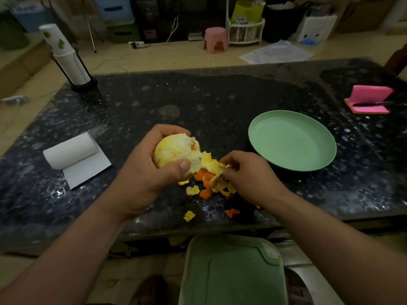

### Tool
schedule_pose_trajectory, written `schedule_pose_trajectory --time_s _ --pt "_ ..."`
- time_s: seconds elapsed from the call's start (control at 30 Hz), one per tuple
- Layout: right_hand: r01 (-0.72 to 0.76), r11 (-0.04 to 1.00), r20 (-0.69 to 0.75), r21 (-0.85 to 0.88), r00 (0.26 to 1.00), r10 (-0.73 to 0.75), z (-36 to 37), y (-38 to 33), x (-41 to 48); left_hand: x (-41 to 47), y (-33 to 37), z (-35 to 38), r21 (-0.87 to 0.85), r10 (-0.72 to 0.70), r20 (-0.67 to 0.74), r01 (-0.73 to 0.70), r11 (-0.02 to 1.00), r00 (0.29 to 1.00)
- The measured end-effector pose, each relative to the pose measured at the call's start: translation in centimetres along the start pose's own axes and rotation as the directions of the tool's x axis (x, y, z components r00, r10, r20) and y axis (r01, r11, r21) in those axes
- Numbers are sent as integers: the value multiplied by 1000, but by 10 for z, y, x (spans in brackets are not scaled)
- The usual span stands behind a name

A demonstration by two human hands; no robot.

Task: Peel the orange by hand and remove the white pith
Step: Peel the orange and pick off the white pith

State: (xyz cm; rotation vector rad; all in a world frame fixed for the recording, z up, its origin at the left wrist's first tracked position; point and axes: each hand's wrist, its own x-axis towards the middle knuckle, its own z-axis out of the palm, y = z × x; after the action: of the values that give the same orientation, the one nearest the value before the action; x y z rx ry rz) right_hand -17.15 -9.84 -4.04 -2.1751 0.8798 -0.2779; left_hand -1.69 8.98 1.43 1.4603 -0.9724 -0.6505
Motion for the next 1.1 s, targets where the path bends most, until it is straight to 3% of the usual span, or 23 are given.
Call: schedule_pose_trajectory --time_s 0.27,0.37,0.5,0.73,0.83,0.97,1.1 --pt "-26 999 108 37 994 22 -10 0 2 5 -10 -7 -33 -33 -68 31 999 997" --pt "7 999 21 34 1000 -7 -13 -1 1 4 -13 -9 -22 -36 -69 35 999 997" --pt "-10 996 -92 94 996 19 -19 -3 -1 5 -13 -8 13 -33 -67 34 999 997" --pt "-110 892 111 437 992 68 -23 -25 -22 10 -13 16 129 -54 -51 61 990 997" --pt "-111 880 59 462 994 94 -24 -28 -26 11 -14 20 146 -65 -79 76 986 995" --pt "-125 873 -19 472 988 152 -30 -23 -30 9 -15 19 38 -122 -162 130 991 979" --pt "-151 866 23 476 987 159 -32 -22 -35 5 -17 24 117 -99 -180 122 986 979"
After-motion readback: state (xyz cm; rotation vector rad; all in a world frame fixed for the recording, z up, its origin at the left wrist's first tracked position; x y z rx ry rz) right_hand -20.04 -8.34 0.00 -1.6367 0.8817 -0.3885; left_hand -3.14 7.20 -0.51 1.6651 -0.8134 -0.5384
